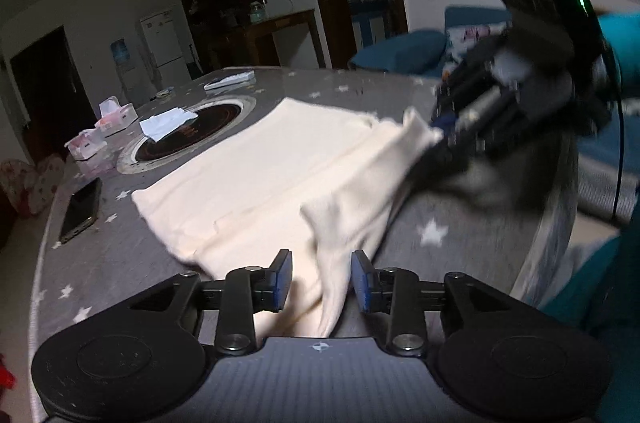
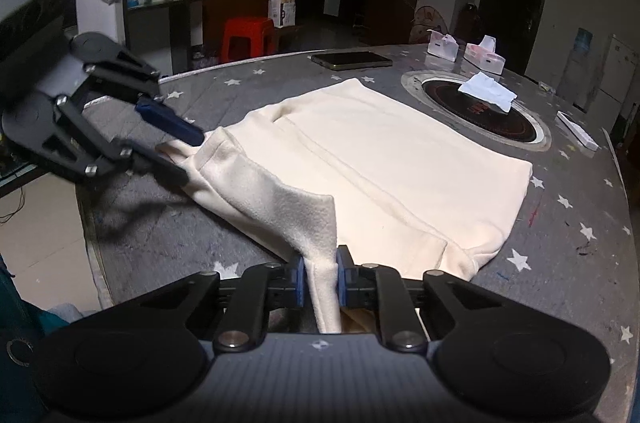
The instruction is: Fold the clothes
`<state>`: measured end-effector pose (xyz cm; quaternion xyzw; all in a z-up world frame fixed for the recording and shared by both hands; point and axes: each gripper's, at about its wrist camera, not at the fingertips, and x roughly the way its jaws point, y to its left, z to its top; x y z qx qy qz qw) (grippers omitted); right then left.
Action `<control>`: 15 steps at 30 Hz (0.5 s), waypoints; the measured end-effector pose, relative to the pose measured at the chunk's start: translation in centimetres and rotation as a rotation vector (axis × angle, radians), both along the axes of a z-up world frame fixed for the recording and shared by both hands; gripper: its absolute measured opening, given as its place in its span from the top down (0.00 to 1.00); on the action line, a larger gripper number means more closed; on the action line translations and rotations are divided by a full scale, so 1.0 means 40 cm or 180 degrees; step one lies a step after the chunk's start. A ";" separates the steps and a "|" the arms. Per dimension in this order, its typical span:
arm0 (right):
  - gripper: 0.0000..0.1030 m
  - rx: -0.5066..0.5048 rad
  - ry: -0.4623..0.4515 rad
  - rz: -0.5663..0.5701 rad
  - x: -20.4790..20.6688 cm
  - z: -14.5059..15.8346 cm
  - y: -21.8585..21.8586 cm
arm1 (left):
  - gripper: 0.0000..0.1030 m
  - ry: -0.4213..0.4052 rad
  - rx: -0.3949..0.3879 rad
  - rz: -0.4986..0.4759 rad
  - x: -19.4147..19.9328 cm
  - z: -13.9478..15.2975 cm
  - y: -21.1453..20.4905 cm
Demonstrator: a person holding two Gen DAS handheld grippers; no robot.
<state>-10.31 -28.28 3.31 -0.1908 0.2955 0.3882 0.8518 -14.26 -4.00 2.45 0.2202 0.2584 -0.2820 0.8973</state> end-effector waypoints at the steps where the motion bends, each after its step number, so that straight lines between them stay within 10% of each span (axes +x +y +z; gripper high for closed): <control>1: 0.87 0.0000 -0.0003 -0.0004 -0.001 0.000 0.000 | 0.66 -0.0017 0.0071 0.0001 -0.003 -0.007 0.002; 7: 0.89 0.0011 -0.0053 -0.0041 -0.015 -0.004 0.001 | 0.92 -0.0043 0.0152 -0.0077 -0.009 -0.025 0.009; 15: 0.91 0.0064 -0.0157 -0.0002 -0.069 0.043 -0.026 | 0.95 -0.0037 -0.0284 -0.0059 -0.062 0.042 0.027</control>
